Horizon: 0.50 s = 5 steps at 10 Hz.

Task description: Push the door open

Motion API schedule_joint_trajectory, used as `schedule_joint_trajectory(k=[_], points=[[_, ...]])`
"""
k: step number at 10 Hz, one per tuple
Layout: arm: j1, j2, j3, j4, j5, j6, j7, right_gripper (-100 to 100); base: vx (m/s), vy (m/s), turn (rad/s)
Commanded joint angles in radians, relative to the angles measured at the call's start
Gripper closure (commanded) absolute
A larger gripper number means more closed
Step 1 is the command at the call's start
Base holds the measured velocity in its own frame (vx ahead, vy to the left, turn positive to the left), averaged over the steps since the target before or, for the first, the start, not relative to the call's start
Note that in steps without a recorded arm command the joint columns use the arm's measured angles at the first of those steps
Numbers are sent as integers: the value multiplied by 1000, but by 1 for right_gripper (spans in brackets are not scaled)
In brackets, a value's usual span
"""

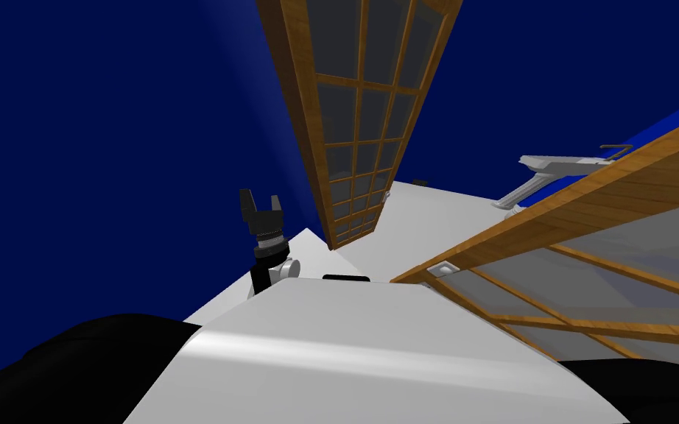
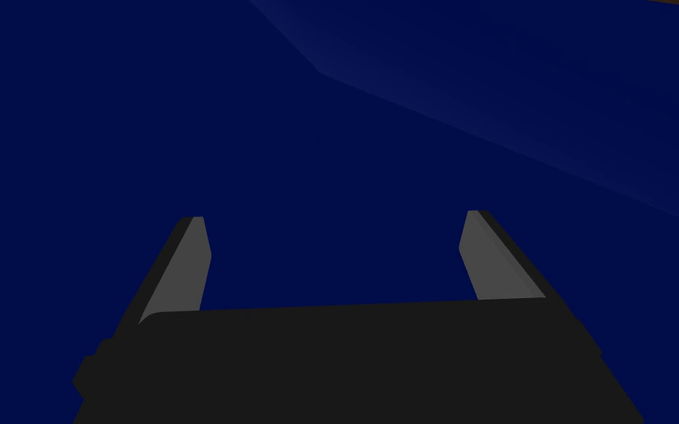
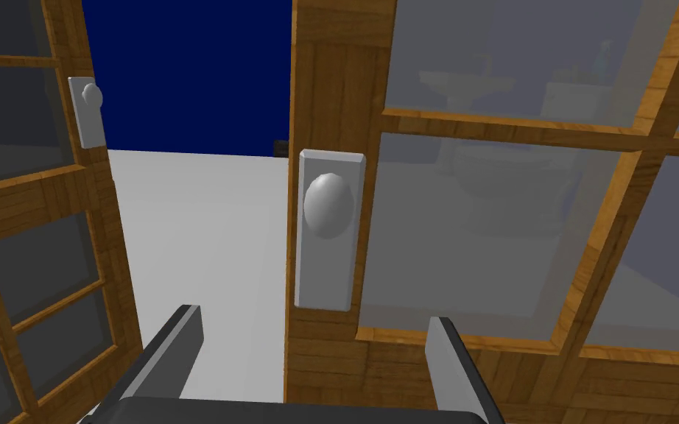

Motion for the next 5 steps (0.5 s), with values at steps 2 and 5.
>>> schedule_joint_trajectory(k=[2, 5], points=[[-12, -12, -8, 1, -5, 11, 4, -100, 105, -107, 16], [-29, -17, -19, 2, -13, 27, 11, -100, 137, -166, 18]])
